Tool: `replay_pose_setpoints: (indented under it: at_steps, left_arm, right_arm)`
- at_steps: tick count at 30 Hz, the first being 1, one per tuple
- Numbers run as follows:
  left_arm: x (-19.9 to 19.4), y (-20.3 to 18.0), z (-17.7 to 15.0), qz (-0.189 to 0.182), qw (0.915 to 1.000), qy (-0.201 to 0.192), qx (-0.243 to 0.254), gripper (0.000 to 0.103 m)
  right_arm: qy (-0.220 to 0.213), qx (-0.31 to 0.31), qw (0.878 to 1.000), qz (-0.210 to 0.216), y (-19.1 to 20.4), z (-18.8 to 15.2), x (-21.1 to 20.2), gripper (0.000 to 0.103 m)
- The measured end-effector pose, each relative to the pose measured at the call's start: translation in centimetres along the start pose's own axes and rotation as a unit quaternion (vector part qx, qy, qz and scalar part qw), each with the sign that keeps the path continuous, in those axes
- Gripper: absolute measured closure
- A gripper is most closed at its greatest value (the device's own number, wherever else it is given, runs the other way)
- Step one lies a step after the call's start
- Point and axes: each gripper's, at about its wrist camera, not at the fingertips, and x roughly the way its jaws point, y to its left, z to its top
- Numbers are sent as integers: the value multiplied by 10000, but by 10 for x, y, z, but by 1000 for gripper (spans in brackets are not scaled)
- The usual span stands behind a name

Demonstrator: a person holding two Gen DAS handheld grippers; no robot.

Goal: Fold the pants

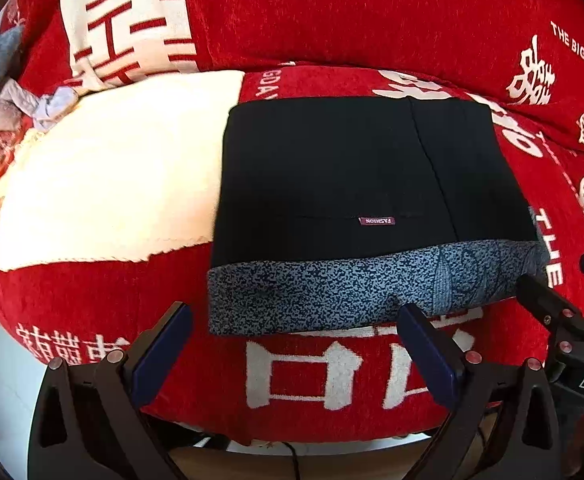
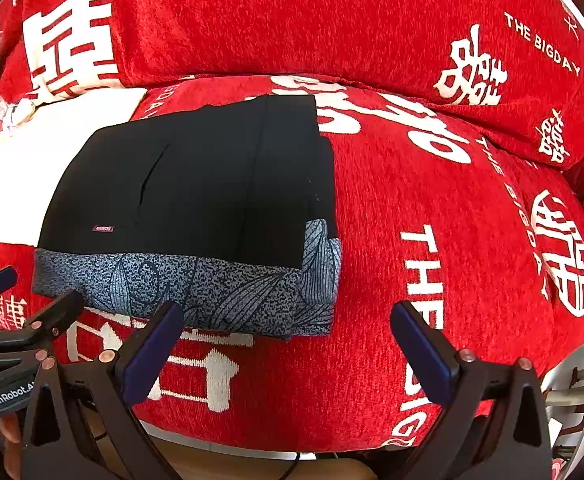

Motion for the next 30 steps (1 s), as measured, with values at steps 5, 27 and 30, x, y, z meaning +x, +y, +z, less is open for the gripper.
replay_pose_setpoints:
  at_steps: [5,27,30]
  left_arm:
    - [-3,-1,-1,90,9999,-76,-3,1]
    - [-1,0,-1,-115,9998,118,-101,1]
    - [-1,0,-2,-35,9999,120,-108,1]
  right_arm:
    - [-15,21,10000,-2,-1,0,0,0]
    - [5,23,10000,29,1,1,1,0]
    - [8,17,10000,41,2,1,0,0]
